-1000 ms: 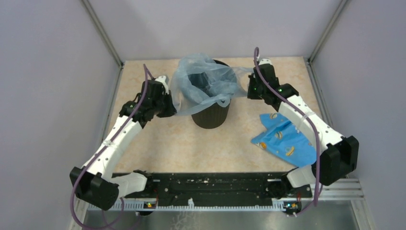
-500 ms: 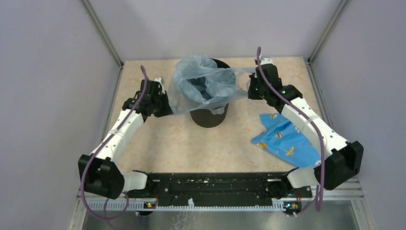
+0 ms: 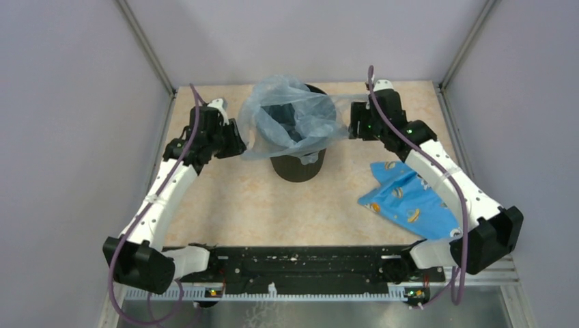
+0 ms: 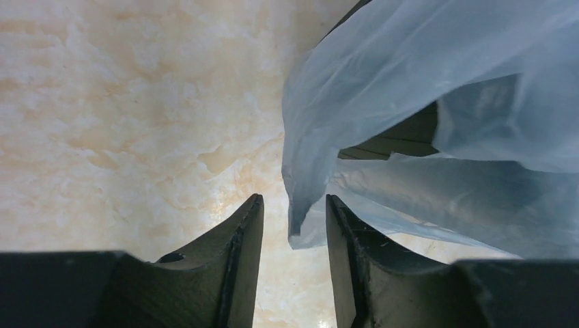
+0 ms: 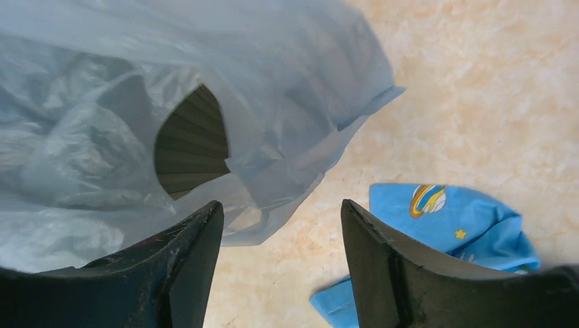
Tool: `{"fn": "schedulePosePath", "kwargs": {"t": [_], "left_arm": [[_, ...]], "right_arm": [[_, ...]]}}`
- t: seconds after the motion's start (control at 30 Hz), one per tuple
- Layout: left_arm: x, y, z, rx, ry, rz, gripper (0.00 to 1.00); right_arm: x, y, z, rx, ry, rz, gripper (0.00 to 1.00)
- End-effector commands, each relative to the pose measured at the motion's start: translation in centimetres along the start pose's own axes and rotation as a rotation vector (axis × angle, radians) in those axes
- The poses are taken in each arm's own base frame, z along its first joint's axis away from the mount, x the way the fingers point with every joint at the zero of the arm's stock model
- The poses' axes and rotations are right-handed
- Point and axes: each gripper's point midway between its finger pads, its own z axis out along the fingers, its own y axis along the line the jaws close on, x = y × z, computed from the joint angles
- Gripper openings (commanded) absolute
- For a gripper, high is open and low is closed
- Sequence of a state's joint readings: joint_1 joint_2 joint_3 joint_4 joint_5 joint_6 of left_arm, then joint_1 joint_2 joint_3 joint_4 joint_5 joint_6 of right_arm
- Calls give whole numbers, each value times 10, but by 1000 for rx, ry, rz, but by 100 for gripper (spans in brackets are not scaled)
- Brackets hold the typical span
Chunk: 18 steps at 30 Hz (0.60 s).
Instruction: Put the trash bags into the trash bin
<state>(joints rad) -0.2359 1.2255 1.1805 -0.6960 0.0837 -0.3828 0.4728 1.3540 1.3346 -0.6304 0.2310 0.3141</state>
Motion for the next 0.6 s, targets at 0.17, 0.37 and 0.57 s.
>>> {"fn": "schedulePosePath", "kwargs": {"t": [0.17, 0.37, 0.57], "left_arm": [[-57, -14, -51, 28, -235, 80, 59], [-87, -38, -70, 132, -343, 177, 64], [-112, -60, -80, 220, -439, 255, 64]], "right_arm": [[-84, 37, -80, -118, -311, -166, 74], [-117, 86, -111, -222, -462, -382, 80], [-135, 126, -105, -350, -501, -571, 84]]}}
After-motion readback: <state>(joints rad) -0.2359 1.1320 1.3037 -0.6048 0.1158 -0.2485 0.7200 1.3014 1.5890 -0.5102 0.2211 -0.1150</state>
